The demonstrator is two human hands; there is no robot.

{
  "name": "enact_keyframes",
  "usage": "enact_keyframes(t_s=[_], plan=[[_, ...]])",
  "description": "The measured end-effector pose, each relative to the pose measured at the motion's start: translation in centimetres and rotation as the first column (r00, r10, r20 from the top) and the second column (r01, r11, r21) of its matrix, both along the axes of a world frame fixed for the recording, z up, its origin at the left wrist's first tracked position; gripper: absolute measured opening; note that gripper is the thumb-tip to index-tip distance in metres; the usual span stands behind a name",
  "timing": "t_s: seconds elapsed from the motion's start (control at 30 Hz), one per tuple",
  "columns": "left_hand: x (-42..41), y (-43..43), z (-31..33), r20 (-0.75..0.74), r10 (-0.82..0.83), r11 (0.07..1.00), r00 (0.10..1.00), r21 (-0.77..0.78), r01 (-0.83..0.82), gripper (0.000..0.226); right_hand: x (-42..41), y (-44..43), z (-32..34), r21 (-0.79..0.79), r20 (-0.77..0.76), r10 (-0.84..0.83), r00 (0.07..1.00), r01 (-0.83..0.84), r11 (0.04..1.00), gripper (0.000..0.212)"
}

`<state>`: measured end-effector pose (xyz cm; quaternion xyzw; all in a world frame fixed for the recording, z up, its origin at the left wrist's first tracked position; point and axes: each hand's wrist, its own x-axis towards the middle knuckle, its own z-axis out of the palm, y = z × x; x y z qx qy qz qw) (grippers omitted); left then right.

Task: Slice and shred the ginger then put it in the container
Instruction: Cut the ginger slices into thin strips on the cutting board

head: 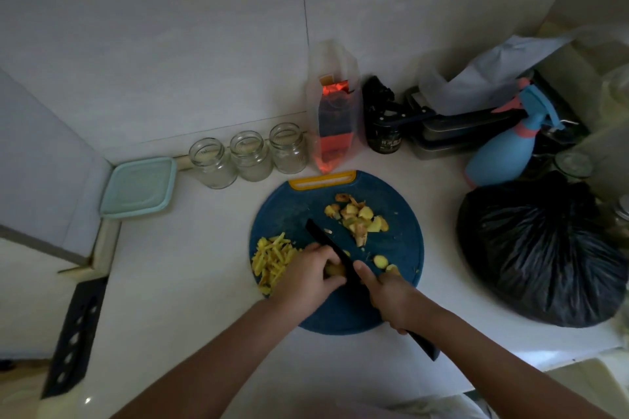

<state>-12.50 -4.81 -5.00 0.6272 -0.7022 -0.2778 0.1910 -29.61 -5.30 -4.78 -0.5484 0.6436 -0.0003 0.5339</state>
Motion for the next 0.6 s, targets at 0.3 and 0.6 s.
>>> enact_keyframes(t_s=[0.3, 0.6], plan=[[7.9, 3.0, 3.9, -0.101, 0.028, 0.992, 0.994, 0.124, -0.016, 0.025, 0.3, -0.5, -0.5, -0.042, -0.045, 0.044, 0.998, -0.046, 0.998, 0.062], [10.7, 5.7, 1.4, -0.013, 0.171, 0.975, 0.985, 0.149, -0.167, 0.039, 0.6, -0.3, -0.9, 0.056, 0.025, -0.071, 0.997, 0.069, 0.996, 0.069]])
